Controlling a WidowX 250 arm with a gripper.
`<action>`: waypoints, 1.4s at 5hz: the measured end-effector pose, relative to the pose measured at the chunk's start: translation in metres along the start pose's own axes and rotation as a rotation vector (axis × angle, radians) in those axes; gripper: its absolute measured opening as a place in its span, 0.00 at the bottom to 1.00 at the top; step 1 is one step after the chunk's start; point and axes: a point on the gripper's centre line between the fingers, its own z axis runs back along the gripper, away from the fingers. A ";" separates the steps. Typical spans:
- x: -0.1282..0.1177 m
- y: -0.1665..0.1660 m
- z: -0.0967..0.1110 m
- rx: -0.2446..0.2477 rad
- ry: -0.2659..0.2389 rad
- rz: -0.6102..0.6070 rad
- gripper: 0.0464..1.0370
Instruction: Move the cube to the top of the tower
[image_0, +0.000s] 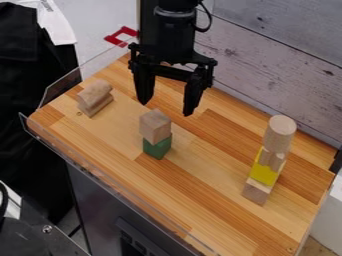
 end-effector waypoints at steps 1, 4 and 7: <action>-0.002 0.001 -0.010 0.005 0.038 0.005 0.96; -0.002 0.017 -0.016 0.025 0.022 0.049 0.96; -0.002 0.030 -0.034 0.129 0.053 -0.094 0.96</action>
